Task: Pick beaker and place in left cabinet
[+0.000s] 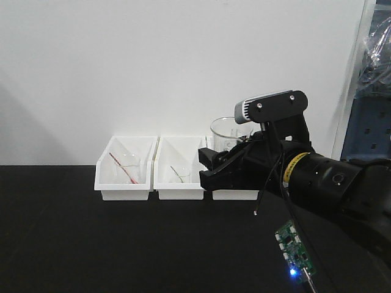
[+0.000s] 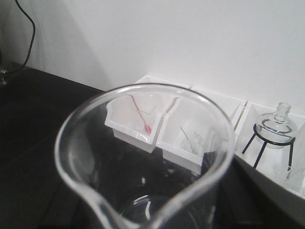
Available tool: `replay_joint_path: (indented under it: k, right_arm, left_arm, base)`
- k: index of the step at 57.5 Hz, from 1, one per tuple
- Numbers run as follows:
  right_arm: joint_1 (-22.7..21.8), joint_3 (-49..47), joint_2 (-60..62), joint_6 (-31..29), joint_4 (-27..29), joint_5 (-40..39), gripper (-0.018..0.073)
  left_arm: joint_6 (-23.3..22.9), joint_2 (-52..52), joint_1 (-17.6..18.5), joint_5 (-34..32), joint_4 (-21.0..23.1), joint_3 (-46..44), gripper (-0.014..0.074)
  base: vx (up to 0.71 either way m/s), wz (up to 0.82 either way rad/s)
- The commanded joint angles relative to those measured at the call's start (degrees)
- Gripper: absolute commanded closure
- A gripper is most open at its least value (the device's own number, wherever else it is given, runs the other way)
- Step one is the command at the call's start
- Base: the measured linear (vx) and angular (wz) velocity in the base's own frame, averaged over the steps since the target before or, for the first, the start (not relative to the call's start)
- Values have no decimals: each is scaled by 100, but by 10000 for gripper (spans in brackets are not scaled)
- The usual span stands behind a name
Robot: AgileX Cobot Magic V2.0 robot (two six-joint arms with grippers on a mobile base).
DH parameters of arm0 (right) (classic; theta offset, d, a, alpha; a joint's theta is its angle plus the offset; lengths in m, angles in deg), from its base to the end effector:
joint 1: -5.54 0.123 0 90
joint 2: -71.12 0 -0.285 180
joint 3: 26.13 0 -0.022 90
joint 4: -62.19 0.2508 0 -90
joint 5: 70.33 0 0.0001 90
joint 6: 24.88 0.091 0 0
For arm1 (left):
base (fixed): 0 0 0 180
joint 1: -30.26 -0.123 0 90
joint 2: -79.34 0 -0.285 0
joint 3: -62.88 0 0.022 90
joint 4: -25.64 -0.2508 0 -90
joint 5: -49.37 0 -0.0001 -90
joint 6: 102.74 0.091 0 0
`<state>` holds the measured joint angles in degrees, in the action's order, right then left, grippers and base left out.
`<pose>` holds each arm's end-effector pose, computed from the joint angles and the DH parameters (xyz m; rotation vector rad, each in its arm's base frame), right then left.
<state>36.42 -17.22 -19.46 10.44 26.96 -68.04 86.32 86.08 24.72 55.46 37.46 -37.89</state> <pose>0.2955 0.1742 0.3703 -0.4570 1.7244 0.3705 0.0565 0.0035 0.1929 -0.0984 1.6015 0.0211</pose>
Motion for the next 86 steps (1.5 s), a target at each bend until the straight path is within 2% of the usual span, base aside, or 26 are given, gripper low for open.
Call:
replay_joint_path:
  k: [1,86]
  right_arm:
    - [-9,-183,241,-24,-21,-383,382]
    - [-9,-183,241,-24,-21,-378,382]
  left_arm:
    - [-14,-58,19,-503,30,-103,603]
    - [-14,-58,19,-503,30,-103,603]
  base:
    - [0,0]
    - [0,0]
